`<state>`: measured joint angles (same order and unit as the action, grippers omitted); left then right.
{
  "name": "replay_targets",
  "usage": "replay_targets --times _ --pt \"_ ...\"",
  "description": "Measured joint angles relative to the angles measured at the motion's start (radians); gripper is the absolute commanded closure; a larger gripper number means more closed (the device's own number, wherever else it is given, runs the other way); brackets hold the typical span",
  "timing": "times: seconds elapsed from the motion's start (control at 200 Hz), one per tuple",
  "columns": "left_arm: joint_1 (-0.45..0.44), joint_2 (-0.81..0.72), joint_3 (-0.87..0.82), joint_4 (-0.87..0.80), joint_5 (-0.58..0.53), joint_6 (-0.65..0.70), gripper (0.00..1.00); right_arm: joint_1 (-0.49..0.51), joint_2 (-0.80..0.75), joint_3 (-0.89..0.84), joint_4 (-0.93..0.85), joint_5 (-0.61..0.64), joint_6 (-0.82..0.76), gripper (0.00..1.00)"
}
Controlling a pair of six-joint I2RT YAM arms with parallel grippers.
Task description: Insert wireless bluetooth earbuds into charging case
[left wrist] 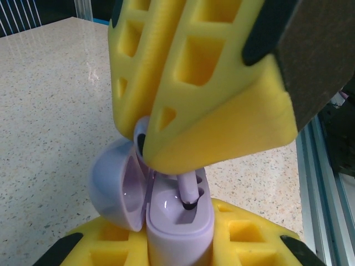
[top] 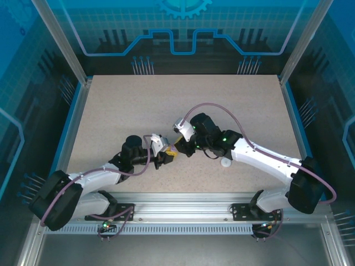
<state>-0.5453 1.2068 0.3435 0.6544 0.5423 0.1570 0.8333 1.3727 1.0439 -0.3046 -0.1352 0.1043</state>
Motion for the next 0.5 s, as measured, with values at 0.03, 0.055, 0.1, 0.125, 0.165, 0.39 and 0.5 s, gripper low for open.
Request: replay_targets --times 0.03,0.055,0.1,0.125,0.165,0.39,0.5 --pt "0.000 0.000 0.000 -0.002 -0.003 0.000 0.87 0.000 0.001 0.000 0.000 0.000 0.000 0.86" --pt "0.000 0.000 0.000 -0.002 -0.003 0.000 0.87 0.000 0.002 0.000 0.000 0.000 0.000 0.86" --pt "0.000 0.000 0.000 -0.003 -0.003 0.000 0.87 0.000 0.002 0.000 0.000 0.000 0.000 0.86" --pt "0.000 0.000 0.000 -0.004 -0.003 0.000 0.87 0.000 0.002 0.000 0.000 0.000 0.000 0.86" --pt "0.000 0.000 0.000 -0.004 -0.003 0.000 0.87 0.000 0.002 0.000 0.000 0.000 0.000 0.86" --pt "0.000 0.000 0.000 -0.002 -0.006 0.000 0.87 0.000 0.002 0.000 0.008 -0.001 0.010 0.86" --pt "0.000 0.000 0.000 -0.002 -0.006 0.000 0.87 0.002 0.002 0.000 0.007 -0.002 0.005 0.86"
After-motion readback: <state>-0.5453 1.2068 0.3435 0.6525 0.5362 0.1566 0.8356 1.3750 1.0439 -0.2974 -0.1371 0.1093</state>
